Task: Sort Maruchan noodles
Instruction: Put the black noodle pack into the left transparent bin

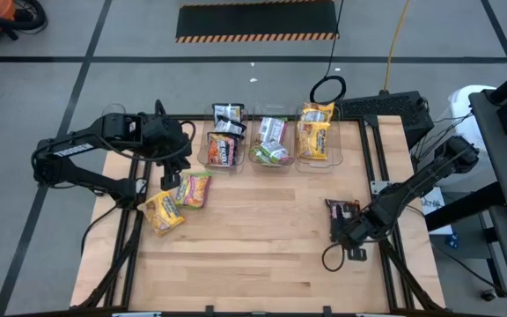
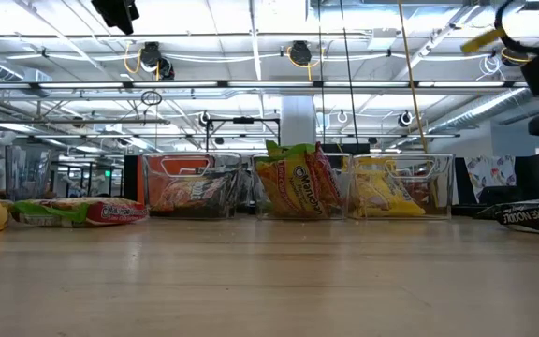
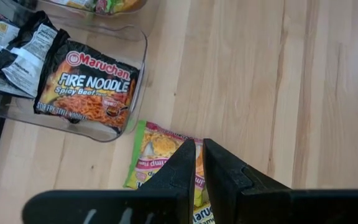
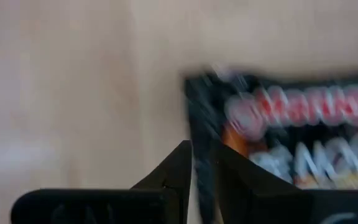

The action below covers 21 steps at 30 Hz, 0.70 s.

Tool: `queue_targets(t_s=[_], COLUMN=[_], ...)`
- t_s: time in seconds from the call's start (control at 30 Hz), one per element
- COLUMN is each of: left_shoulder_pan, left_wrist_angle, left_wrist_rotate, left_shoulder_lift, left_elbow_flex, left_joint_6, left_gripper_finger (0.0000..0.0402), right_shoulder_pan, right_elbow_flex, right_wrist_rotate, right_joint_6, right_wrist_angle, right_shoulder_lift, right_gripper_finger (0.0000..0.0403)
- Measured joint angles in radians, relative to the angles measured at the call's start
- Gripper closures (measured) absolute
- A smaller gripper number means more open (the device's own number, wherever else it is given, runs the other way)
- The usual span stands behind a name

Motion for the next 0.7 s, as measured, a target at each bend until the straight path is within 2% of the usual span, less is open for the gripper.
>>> queue_targets(t_s=[0.17,0.43,0.7], left_shoulder_pan=[0.0,0.0,0.0], left_wrist_angle=[0.0,-0.001,-0.001], left_wrist_rotate=[0.0,0.0,0.0], left_shoulder_lift=[0.0,0.0,0.0], left_elbow_flex=[0.0,0.0,0.0], left_joint_6=[0.0,0.0,0.0], left_gripper_finger=[0.0364,0.0364,0.0364], right_shoulder_pan=[0.003,0.004,0.028], right_elbow_flex=[-0.001,-0.001,-0.001], right_wrist_rotate=[-0.014,-0.119,-0.085], right_joint_6=[-0.027,-0.034,-0.019], right_wrist_angle=[-0.058,0.027,0.026], right_shoulder_lift=[0.055,0.067,0.07], right_gripper_finger=[0.0351,0.0351,0.0351])
